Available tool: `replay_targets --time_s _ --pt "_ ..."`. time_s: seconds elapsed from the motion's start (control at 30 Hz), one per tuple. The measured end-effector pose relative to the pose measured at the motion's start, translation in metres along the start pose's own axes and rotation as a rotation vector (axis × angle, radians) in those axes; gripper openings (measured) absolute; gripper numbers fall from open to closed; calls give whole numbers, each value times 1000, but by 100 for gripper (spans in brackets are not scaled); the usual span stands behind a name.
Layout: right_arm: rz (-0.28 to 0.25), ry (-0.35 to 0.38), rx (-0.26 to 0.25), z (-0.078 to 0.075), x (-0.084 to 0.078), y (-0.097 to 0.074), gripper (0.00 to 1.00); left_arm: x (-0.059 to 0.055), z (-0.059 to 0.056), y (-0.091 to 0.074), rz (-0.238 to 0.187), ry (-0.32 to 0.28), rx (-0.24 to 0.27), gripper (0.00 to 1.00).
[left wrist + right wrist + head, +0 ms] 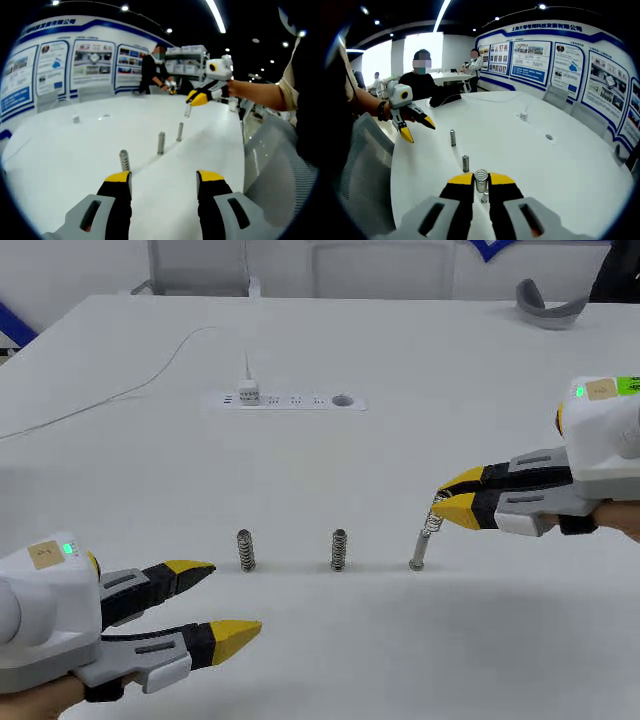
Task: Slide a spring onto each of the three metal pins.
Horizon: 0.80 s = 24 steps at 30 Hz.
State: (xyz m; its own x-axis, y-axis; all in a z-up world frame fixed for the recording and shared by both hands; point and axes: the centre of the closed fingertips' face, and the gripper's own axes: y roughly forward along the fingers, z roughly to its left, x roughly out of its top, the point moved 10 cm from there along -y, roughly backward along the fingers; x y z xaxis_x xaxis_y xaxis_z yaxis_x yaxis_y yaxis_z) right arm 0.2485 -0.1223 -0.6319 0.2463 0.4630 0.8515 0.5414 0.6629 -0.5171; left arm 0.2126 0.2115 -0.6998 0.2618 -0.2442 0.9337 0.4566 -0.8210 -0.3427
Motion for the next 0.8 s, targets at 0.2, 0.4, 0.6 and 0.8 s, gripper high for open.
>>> replay_targets --time_s 0.2,0.4,0.6,0.8 --pt "14 22 -12 -6 -6 7 12 0 1 0 -7 -2 5 53" --pt "25 35 -13 -7 -10 9 12 -1 3 -2 -3 -7 12 52" --pt "25 41 -14 -7 -12 10 12 -2 3 -2 -1 -10 15 51" --pt "32 43 -11 -7 -14 12 12 -2 3 -2 -2 -10 16 51"
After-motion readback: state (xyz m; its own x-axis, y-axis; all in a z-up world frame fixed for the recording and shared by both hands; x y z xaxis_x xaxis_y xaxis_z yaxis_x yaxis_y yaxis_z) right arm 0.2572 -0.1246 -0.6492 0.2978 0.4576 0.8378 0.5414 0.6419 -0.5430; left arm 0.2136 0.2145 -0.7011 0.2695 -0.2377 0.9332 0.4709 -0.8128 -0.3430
